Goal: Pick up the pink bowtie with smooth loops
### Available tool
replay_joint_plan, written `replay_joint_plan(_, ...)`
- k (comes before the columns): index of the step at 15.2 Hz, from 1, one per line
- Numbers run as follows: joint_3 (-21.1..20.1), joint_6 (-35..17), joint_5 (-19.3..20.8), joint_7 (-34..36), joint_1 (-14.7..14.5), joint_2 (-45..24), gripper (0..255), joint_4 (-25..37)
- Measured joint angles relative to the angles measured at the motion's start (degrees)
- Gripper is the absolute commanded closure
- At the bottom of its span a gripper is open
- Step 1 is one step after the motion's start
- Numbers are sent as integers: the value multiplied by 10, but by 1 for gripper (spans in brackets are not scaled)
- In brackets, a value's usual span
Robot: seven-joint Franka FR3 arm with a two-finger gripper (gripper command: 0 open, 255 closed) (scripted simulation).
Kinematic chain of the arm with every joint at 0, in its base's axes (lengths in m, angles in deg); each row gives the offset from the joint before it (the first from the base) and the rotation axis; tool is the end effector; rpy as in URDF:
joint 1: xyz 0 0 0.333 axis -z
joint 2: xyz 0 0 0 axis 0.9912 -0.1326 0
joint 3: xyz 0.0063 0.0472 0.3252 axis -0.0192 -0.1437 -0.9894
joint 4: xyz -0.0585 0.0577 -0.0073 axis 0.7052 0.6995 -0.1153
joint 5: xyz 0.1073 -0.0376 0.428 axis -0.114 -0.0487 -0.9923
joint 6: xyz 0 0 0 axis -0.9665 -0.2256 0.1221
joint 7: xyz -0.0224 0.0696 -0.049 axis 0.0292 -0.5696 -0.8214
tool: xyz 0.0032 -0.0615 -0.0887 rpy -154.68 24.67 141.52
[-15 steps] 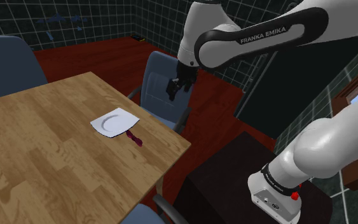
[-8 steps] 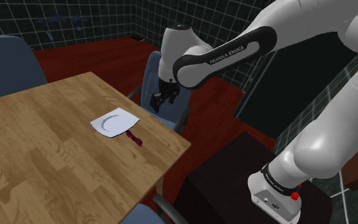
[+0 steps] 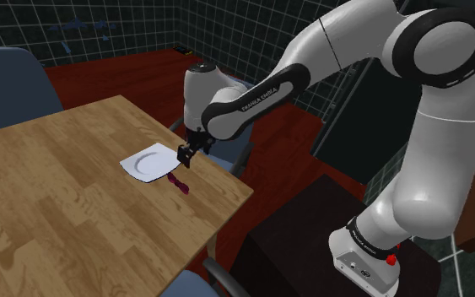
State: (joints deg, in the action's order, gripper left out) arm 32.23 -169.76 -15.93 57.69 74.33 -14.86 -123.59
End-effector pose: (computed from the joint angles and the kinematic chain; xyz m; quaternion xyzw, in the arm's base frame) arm 0.5643 0.3000 0.2320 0.9949 0.0982 0.0093 0.0208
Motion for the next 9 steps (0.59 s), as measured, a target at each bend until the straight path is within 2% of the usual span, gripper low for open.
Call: replay_joint_plan(9, 28, 7, 47, 30, -66, -188, 0, 163)
